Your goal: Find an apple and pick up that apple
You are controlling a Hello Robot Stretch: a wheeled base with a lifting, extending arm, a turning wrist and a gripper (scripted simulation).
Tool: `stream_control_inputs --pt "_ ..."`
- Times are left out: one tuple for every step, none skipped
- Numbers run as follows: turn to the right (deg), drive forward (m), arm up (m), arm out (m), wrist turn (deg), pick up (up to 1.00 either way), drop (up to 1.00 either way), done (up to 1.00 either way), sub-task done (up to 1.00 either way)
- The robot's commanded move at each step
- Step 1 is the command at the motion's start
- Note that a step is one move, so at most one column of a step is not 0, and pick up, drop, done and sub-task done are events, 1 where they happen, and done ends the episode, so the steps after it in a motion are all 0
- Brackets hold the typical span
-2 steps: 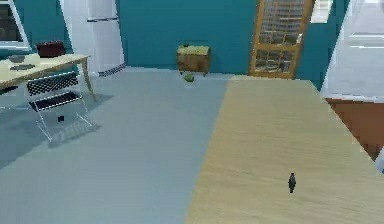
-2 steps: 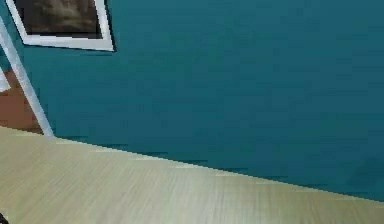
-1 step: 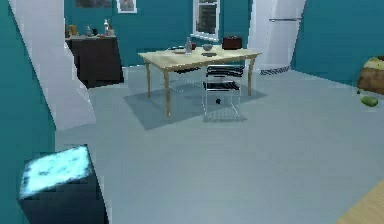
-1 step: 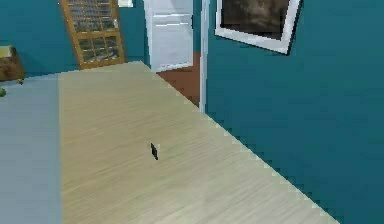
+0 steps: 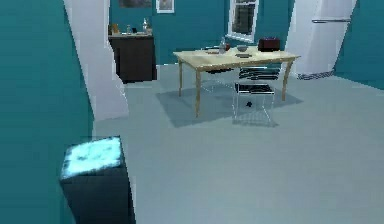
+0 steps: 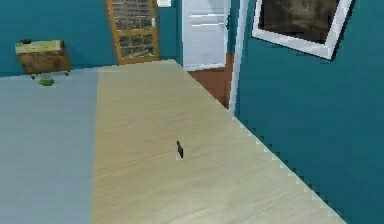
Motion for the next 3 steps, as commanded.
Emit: stream_control_inputs --pt "0.0 1.0 0.0 0.0 0.0 0.0 0.0 0.0 0.0" --pt "-15.0 0.0 0.0 0.0 0.0 0.0 0.0 0.0 0.0" --pt "0.0 1.0 0.0 0.0 0.0 0.0 0.0 0.0 0.0"
